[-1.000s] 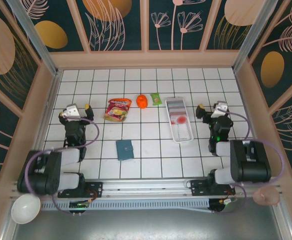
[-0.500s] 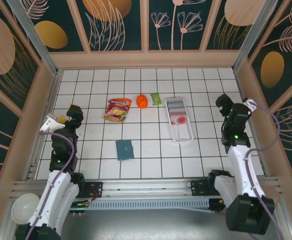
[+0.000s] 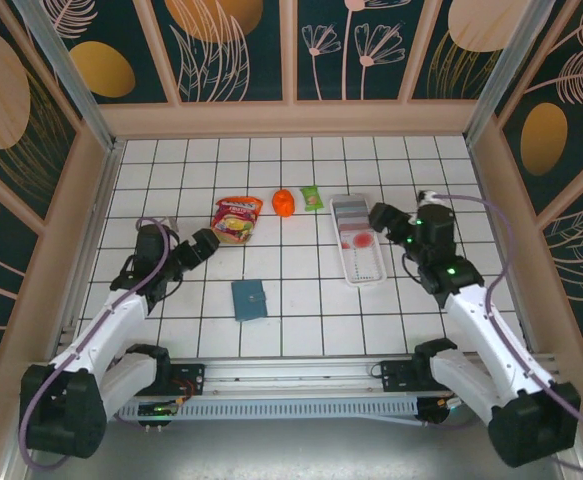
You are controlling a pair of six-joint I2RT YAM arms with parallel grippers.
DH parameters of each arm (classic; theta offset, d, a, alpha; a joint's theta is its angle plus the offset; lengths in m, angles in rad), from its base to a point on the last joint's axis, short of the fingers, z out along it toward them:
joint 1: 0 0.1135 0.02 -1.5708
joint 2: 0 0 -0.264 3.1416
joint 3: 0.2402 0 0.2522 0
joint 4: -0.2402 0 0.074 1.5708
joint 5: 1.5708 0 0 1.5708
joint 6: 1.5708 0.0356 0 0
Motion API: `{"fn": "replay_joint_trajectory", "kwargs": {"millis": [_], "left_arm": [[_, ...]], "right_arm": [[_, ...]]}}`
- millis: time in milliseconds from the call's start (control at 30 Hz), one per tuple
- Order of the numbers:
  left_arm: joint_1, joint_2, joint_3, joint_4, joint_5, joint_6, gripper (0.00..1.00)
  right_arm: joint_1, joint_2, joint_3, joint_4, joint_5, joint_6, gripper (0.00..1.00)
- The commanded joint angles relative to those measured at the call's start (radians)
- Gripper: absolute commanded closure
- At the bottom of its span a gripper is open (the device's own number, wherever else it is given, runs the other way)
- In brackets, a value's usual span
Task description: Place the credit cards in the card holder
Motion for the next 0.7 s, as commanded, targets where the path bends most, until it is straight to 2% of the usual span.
{"fn": "replay_joint_trajectory", "kwargs": {"millis": [0,133,200,267,300,367,567,667], "left_arm": [[-0.026,-0.027,0.000,-0.050,0.023,0.016,0.02],[-0.049,-0.029,-0.037,-0.044,0.065,0.003,0.13],[-0.074,-0.014,-0.051,-0.058,0.065,0.001,0.16],[-0.099,0.002,-0.062,-0.064,0.055,-0.001,0.28],[-0.110,0.012,-0.067,-0.066,0.052,-0.004,0.30],[-0.131,0.026,-0.074,-0.054,0.057,-0.011,0.35],[-0.211,0.072,-0.087,-0.016,0.066,-0.041,0.38],[-0.233,0.087,-0.111,-0.013,0.071,-0.056,0.48]], "right_arm": [[0.123,0.059,0.033,0.006,0.056,0.040,0.07],[0.284,0.150,0.032,0.073,0.040,0.096,0.08],[0.360,0.196,0.036,0.089,0.061,0.120,0.08],[0.421,0.241,0.033,0.118,0.067,0.142,0.10],[0.446,0.266,0.029,0.137,0.064,0.154,0.10],[0.479,0.309,0.023,0.170,0.056,0.173,0.12],[0.518,0.405,0.026,0.200,0.055,0.226,0.15],[0.533,0.421,0.023,0.213,0.056,0.240,0.16]]}}
